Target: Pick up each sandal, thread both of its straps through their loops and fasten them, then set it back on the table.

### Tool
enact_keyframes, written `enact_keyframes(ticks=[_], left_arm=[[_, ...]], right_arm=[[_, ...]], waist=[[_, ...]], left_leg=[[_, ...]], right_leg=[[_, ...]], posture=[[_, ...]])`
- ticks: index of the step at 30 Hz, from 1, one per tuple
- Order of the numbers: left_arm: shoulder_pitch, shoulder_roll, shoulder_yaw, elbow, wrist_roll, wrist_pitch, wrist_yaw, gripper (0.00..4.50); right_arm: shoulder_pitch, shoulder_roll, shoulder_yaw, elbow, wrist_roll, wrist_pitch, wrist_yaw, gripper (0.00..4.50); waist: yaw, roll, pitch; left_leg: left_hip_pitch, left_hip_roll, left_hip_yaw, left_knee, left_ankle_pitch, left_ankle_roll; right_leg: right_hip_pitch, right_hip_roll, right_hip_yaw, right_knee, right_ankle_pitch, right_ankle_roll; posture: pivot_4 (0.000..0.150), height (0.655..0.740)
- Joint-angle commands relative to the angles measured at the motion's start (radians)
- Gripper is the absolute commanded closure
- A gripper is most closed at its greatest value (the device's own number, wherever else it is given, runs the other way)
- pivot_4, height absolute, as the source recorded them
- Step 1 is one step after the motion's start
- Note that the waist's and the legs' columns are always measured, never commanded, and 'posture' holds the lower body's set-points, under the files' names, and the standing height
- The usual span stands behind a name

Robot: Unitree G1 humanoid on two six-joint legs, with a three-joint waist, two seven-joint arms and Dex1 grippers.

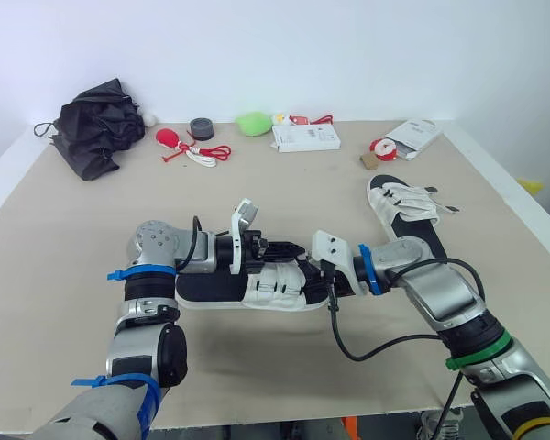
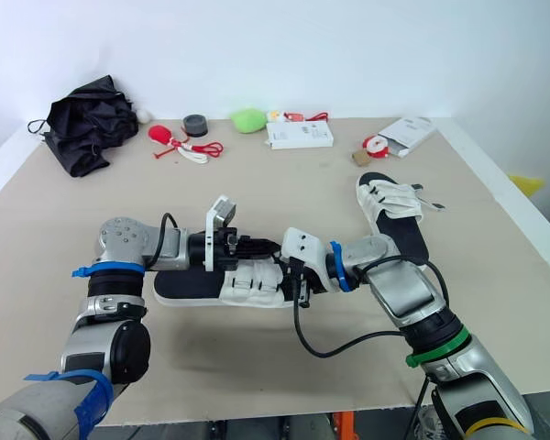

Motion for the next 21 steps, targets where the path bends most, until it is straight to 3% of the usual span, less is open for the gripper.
enact_keyframes(ticks=[1, 3, 5, 6, 15, 21], left_arm=[[0.038, 0.003, 0.008, -0.071, 0.013, 0.005, 0.107, 3.26], [0.044, -0.010, 0.016, -0.090, 0.027, 0.005, 0.140, 2.89], [0.053, -0.018, 0.013, -0.117, 0.045, 0.005, 0.170, 1.91], [0.060, -0.016, 0.003, -0.133, 0.055, 0.005, 0.179, 1.77], [0.047, -0.034, 0.002, -0.122, 0.131, -0.102, 0.244, 1.77], [-0.039, -0.104, 0.170, -0.033, 0.081, -0.235, 0.343, 1.77]], right_arm=[[0.038, -0.017, 0.050, 0.019, -0.034, 0.024, 0.002, 4.50], [0.038, -0.017, 0.051, 0.018, -0.034, 0.024, 0.004, 4.50], [0.034, -0.014, 0.053, 0.022, -0.036, 0.023, 0.006, 4.50], [0.031, -0.013, 0.053, 0.024, -0.037, 0.022, 0.007, 4.50], [0.027, -0.012, 0.056, 0.030, -0.038, 0.018, 0.010, 4.50], [0.029, -0.011, 0.056, 0.028, -0.037, 0.020, 0.008, 4.50]], waist=[[0.000, 0.000, 0.000], [0.000, 0.000, 0.000], [0.000, 0.000, 0.000], [0.000, 0.000, 0.000], [0.001, 0.000, 0.000], [0.000, -0.001, 0.000]], left_leg=[[0.000, 0.000, 0.000, 0.000, 0.001, 0.000], [0.000, 0.000, 0.000, 0.000, 0.001, -0.001], [-0.001, 0.000, 0.000, -0.001, -0.001, -0.002], [-0.001, 0.000, 0.000, -0.001, -0.001, -0.003], [0.000, 0.001, 0.000, -0.001, -0.003, -0.004], [-0.001, 0.001, 0.000, -0.001, -0.001, -0.002]], right_leg=[[0.000, -0.001, 0.000, 0.000, 0.001, 0.000], [0.000, -0.001, 0.000, 0.000, 0.001, 0.000], [-0.001, -0.001, 0.000, 0.000, 0.000, -0.002], [-0.001, 0.000, 0.000, 0.000, -0.001, -0.003], [0.000, 0.000, 0.000, -0.001, -0.002, -0.004], [-0.001, 0.000, 0.000, -0.001, -0.001, -0.002]], posture=[[0.150, 0.7400], [0.150, 0.7400], [0.150, 0.7400], [0.150, 0.7400], [0.150, 0.7400], [0.150, 0.7400]])
